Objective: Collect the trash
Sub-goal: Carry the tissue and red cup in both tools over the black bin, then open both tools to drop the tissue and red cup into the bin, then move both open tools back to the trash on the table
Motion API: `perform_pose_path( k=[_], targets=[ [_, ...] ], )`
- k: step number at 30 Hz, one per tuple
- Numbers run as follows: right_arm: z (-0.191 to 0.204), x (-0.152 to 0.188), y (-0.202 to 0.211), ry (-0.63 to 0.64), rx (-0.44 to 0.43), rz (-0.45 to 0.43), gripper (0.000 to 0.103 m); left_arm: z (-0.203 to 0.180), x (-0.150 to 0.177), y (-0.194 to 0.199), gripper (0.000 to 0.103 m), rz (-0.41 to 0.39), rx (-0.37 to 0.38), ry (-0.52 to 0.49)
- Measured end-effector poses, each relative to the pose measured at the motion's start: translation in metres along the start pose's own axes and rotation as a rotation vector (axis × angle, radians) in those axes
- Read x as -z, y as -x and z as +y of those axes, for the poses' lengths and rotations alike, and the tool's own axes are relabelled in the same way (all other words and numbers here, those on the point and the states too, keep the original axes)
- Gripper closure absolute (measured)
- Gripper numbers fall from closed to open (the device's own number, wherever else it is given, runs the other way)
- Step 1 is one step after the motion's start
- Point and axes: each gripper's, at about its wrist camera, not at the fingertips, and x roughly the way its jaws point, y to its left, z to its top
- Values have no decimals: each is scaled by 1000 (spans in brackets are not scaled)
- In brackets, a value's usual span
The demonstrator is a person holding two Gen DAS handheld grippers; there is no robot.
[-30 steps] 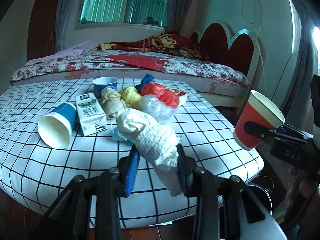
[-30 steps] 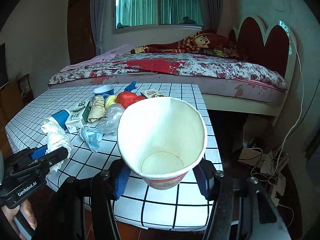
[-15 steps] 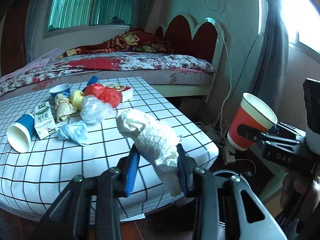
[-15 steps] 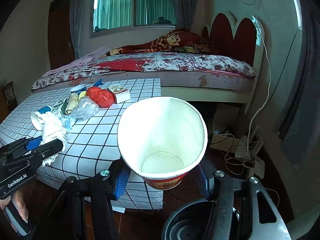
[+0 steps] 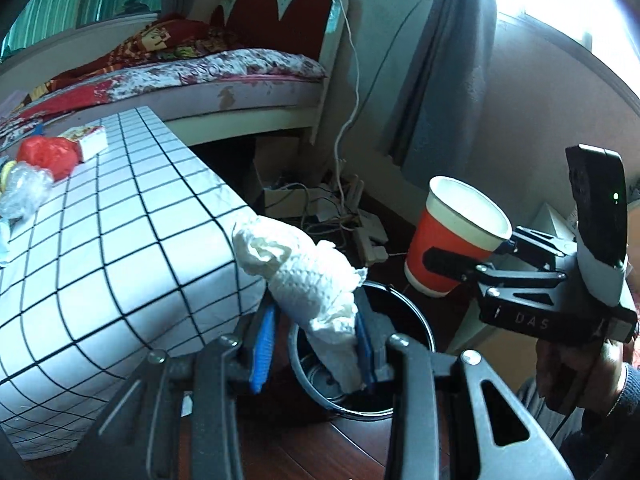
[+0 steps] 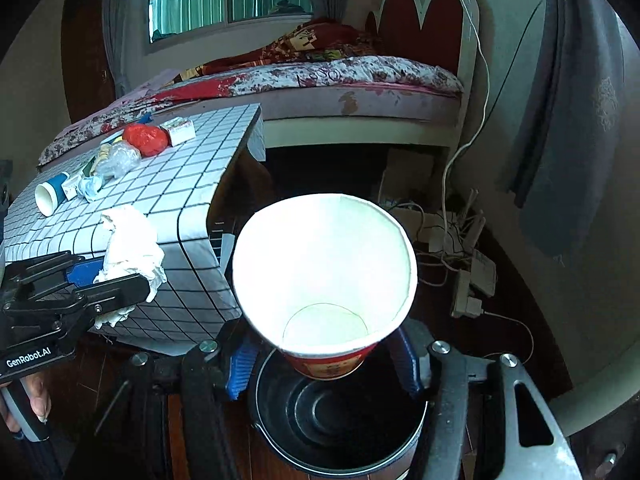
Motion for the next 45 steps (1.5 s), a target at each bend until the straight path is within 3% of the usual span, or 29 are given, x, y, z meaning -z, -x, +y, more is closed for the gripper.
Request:
perform_pose_path(
  k=[10,16,17,18,20,23,27,31,45],
  targets=[
    [-30,32,-35,13,-13,123,43,-28,20,-55,66,148,76,-46],
    [-47,43,-59,-45,-71,197,41,-31,25,-80,62,214,131,-28],
    [-49,45,-67,-56,-81,224,40,-31,27,-83,56,219,141,-19],
    [-53,48,-74,-67,-79,245,39,-30,28,-89,32,223,138,-17],
    [-63,52,-81,-111,-56,270,24,-27,33,-95,15,244,104,2],
    [-76,57,-82,-172,-27,285,23,-19,39,-94,14,254,47,31],
    [-74,56,-79,-169,21,286,22,-16,38,-82,2,220,-73,38],
    [-58,52,-77,-104,62,273,1,-15,36,-66,2,174,-184,19],
    [-36,13,-48,-55,141,157,1,12,11,-28,1,46,-322,15]
  ],
)
